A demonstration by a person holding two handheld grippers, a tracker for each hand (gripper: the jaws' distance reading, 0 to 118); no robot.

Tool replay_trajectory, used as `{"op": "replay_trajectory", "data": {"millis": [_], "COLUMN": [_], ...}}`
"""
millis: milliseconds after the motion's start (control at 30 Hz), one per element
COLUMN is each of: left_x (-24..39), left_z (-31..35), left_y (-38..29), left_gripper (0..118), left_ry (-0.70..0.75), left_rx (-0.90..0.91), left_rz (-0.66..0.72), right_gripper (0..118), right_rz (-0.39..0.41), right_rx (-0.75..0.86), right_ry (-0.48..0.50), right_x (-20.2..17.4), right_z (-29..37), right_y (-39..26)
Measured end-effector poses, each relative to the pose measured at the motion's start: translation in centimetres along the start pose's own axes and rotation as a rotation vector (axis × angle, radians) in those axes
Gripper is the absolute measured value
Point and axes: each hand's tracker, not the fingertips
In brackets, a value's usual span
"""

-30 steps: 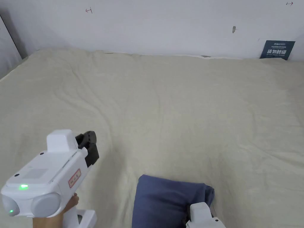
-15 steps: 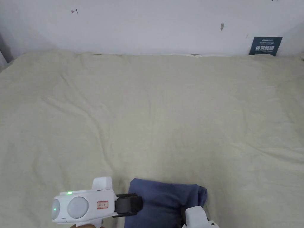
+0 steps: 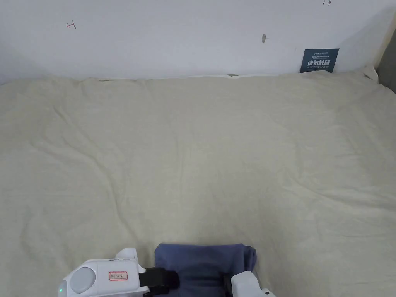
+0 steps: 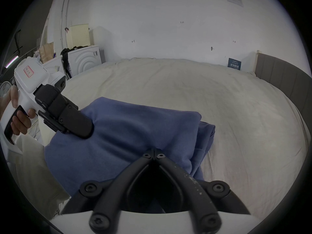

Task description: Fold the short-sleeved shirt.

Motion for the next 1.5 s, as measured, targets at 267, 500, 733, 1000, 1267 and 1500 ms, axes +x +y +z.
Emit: {"op": "replay_trajectory", "data": {"millis": [267,500,733,1000,1267,1500], "left_x": [2.5,-1.2,-9.1,-17.5,-20.0,-16.2], "left_z": [2.9,10.5,19.7,28.4,29.0,29.7], "left_y": [1.4,6.7,12.4,16.3,16.1,15.9], "left_gripper": [24,23,23,23,61,115], "left_ry": [0.041,0.212,0.477,0.693,0.768,0.816], "left_rx": [0.033,0.112,0.204,0.273,0.297,0.408], "left_rz": [-0.099,-0.221,-0.173,-0.033,0.017,-0.032], "right_gripper": [1,1,1,1,1,2], "right_rz": [0.017,0.039,-0.002,-0.029,-0.022,-0.031], "right_rx": [0.027,0.155,0.259,0.322,0.322,0.334], "right_ry": [-0.003,-0.055,-0.112,-0.12,-0.112,-0.125], "right_x": [0.3,1.1,0.2,-1.6,-2.2,-1.8], "right_z": [2.1,5.3,6.4,5.1,4.6,6.8], "right_y": [2.9,8.1,12.8,17.0,17.6,17.8]}}
